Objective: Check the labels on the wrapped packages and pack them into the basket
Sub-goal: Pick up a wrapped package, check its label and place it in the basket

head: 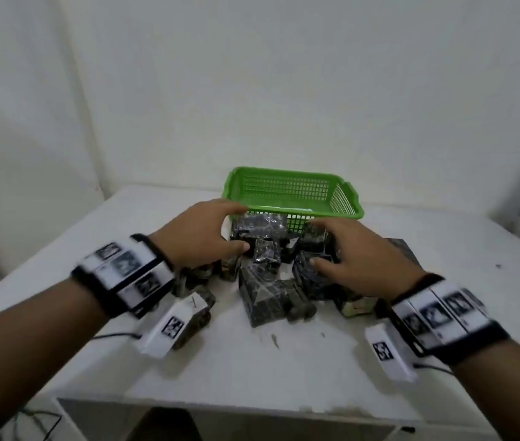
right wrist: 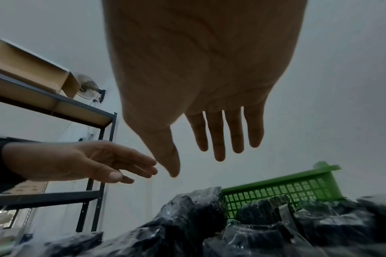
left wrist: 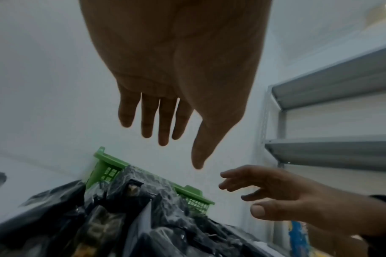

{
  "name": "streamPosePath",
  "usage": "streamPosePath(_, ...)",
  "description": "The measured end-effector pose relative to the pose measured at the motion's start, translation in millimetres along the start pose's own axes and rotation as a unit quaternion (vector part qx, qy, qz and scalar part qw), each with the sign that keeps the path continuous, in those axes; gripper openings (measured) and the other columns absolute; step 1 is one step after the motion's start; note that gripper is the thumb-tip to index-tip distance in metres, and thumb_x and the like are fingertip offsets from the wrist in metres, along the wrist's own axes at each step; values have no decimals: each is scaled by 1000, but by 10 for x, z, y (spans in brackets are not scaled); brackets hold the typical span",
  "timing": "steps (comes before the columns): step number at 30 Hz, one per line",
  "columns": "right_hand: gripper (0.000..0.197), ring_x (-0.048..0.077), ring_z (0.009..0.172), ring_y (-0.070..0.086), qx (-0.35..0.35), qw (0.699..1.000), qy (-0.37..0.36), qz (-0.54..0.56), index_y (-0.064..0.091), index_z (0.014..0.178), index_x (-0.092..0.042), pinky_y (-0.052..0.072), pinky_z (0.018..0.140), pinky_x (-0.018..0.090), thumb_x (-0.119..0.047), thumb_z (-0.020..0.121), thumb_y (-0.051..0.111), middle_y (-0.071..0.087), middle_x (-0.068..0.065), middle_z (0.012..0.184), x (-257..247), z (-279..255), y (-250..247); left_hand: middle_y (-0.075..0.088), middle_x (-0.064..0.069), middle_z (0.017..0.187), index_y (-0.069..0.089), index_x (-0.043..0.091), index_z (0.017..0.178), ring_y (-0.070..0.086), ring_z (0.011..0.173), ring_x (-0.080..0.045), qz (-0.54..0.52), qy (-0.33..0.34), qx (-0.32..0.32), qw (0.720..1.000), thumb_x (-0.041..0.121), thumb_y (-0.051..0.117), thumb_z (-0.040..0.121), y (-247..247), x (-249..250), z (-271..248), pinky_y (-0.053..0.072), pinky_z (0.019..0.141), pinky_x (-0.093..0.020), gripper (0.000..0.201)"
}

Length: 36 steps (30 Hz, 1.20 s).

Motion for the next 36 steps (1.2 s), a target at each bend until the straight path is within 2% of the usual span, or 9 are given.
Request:
streamPosePath(4,74,20,141,48,-65,997,11,47,38,157,-21,40,115,34,-33,94,73,49,3,157,-18,436,140,43,-6,154,35,17,154,45,138,-23,54,-53,-100,992,45,78,81,187,-21,391,38,113,-35,89)
streamPosePath(10,61,25,132,57,-123,988,45,78,50,149,-16,46,105,31,-15,93,74,57,8,148,-46,807,402,51,-6,133,53,15,139,56,119,-25,62,-79,-87,991,33,87,71,464,-169,690,49,100,-33,79)
streamPosePath(15,74,22,130,58,-90,985,48,140,46,150,-20,46,106,28,-11,86,82,58,3,147,59,986,591,43,-7,132,52,14,138,59,112,-27,53,-94,-77,991,31,90,67,537,-257,796,52,98,-36,82)
streamPosePath(17,75,19,119,62,-84,982,48,162,47,150,-21,47,96,25,-11,85,83,59,1,142,98,1035,609,42,-8,130,54,15,130,60,107,-27,53,-101,-91,989,31,90,66,549,-270,810,54,93,-36,75)
streamPosePath(21,75,18,109,66,-59,974,53,213,46,151,-22,52,89,26,-16,86,84,61,0,132,180,1050,590,64,-5,117,56,16,125,62,97,-19,-20,-87,-59,994,34,80,73,451,-273,810,51,81,-27,60)
streamPosePath(23,73,18,104,68,-19,963,61,261,48,150,-23,54,85,25,-24,86,84,60,-3,125,222,1026,514,67,0,117,60,20,125,64,97,-15,-109,-94,-39,989,39,77,74,322,-290,790,51,86,-26,57)
streamPosePath(27,62,2,96,67,23,907,70,414,55,141,-30,55,68,10,-34,86,83,61,-10,123,186,868,308,69,2,113,67,27,115,74,95,-22,-334,-95,4,938,50,72,61,144,-256,664,59,91,-43,59)
streamPosePath(31,66,23,111,75,58,798,73,596,65,132,-13,61,97,41,-34,74,88,72,9,129,98,747,257,70,-14,118,64,13,126,73,102,-28,-494,-77,10,866,28,79,76,153,-92,493,59,91,-47,54)
streamPosePath(36,36,25,103,78,94,786,57,609,70,118,-2,63,90,37,-16,87,82,79,11,112,-1,569,151,74,-16,115,67,2,121,72,107,-30,-590,-71,48,803,10,77,82,220,63,301,57,94,-43,41)
Point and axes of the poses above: each hand's wrist, its own z-axis towards the middle knuckle, its own y-axis out of the palm, x = y × z, the point moved 3 cm from there along z, towards the middle knuckle
